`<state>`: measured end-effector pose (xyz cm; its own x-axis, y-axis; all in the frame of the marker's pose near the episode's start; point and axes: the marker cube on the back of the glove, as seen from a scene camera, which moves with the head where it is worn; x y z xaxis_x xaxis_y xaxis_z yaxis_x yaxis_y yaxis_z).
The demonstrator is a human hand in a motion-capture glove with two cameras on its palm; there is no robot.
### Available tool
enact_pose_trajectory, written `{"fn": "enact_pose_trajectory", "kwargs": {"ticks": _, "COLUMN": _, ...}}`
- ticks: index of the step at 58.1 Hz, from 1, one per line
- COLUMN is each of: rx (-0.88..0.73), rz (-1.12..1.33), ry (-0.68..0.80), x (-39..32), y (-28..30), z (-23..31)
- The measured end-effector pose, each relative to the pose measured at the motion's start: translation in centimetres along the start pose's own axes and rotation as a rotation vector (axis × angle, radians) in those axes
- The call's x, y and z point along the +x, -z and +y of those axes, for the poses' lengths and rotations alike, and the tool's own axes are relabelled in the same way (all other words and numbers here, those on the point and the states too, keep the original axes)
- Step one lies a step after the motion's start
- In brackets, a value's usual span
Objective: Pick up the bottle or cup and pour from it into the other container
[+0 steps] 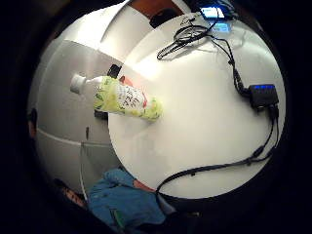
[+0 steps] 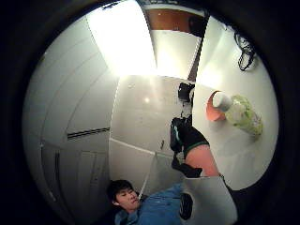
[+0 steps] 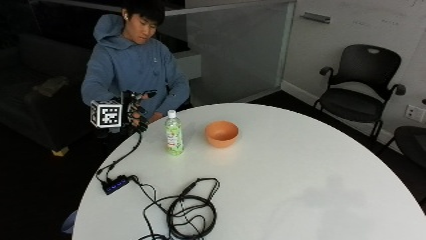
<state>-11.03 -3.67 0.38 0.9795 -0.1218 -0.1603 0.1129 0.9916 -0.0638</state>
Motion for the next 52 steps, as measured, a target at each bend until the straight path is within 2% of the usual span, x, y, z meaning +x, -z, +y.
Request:
{"fn": "enact_pose_trajectory", "kwargs": {"ticks": 6, "rx": 0.108, "rz": 0.011, "ry": 0.091, "x": -0.4, "y": -0.6, "z": -1.9}}
{"fn": "enact_pose_trajectory", "kwargs": {"ticks": 11, "rx": -0.018, "rz": 0.012, "ry": 0.021, "x": -0.2, "y": -1.3, "z": -0.1}}
{"fn": "enact_pose_trajectory", "kwargs": {"ticks": 52, "rx": -0.100, "rz": 0.036, "ry": -0.030, "x": 2.0, "y": -6.1, "z": -1.3}}
